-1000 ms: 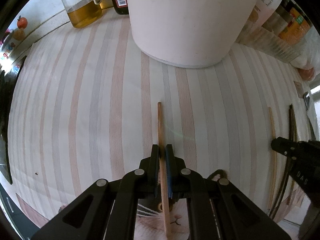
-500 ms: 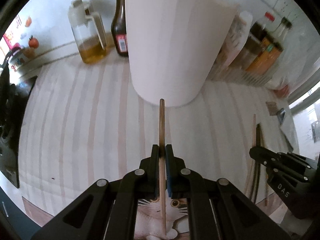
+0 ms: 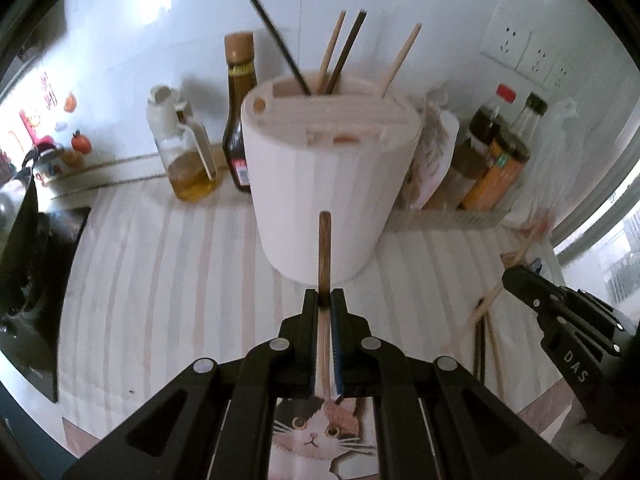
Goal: Organize utensils
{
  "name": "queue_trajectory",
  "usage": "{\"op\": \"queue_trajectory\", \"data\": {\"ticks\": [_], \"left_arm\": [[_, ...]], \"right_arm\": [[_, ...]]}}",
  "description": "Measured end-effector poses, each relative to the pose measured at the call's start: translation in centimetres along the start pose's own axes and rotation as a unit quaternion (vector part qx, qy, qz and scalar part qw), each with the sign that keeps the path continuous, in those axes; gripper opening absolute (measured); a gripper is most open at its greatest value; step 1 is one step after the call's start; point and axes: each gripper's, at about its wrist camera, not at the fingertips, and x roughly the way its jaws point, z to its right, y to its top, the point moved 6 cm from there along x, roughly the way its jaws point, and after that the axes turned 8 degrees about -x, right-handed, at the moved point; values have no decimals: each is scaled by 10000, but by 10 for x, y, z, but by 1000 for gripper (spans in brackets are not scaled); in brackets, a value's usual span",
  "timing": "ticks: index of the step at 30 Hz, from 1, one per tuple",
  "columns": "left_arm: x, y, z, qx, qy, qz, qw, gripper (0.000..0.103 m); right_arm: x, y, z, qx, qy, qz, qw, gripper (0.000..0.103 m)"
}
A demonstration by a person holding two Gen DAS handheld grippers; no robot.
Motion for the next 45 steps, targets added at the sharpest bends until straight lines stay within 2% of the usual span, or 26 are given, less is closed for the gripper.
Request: {"op": "queue_trajectory", "data": {"ticks": [2,3,7,9,10,11,13,14,16,17,18,22,23,25,28,30,32,34,35,36,38,40,43,45], "left_arm": [[-4,7,2,7,1,91,10000,4],[-6,11,4,-11,-14,126,9999,3],[-11,21,8,20,-5,283,9996,3],[-10,25,7,12,26,321,9995,3],[-8,27,6,0,56,335,9994,3],[-6,29,3,-37,94,344,9994,3],[-3,28,0,-82,191,369,9991,3],[1,29,-4,-132,250,359,9990,3],[8,30,-11,-215,369,330,9985,3],[12,31,-15,-271,433,333,9981,4],[14,33,-18,-290,506,369,9976,4],[21,43,-29,-481,587,380,9964,4],[22,44,-31,-505,585,374,9963,4],[24,47,-33,-531,592,371,9961,4],[24,47,-33,-561,554,357,9962,4],[24,48,-32,-556,536,353,9964,4],[24,48,-32,-557,513,351,9965,4],[24,48,-32,-552,502,348,9966,4],[24,47,-31,-558,481,346,9967,4],[24,47,-31,-553,474,346,9967,4],[24,47,-29,-542,449,337,9969,4],[24,46,-28,-534,426,334,9971,4],[22,44,-25,-505,400,338,9973,4],[18,43,-25,-481,391,361,9974,3]], "right_arm": [[-8,10,0,7,-47,197,9998,5],[-13,15,0,0,-44,287,9996,0],[-27,30,-3,-41,-66,545,9985,0],[-24,34,-5,-33,35,394,9992,0],[-19,34,-1,163,162,264,9994,0],[-10,31,10,602,404,108,9973,0],[9,22,27,1191,603,-268,9907,1],[21,13,41,1682,793,-426,9816,2],[39,-5,64,2430,916,-632,9636,16],[50,-17,77,2849,950,-785,9506,27],[60,-29,88,3216,959,-904,9377,31],[80,-60,112,4024,786,-1153,9048,31],[83,-64,116,4101,641,-1211,9017,31],[91,-65,119,4071,340,-1320,9032,31],[102,-59,114,3686,-219,-1574,9159,31],[119,-60,104,3267,-619,-2083,9198,32],[129,-51,95,2671,-1011,-2266,9312,31],[140,-45,85,2219,-1129,-2420,9378,30],[147,-43,81,1956,-1301,-2594,9368,25],[153,-41,76,1675,-1398,-2706,9377,14],[159,-40,71,1422,-1317,-2743,9419,9],[161,-42,68,1238,-1221,-2722,9464,8],[155,-55,67,1082,-904,-2539,9569,7],[147,-62,67,1102,-841,-2359,9618,6]]}}
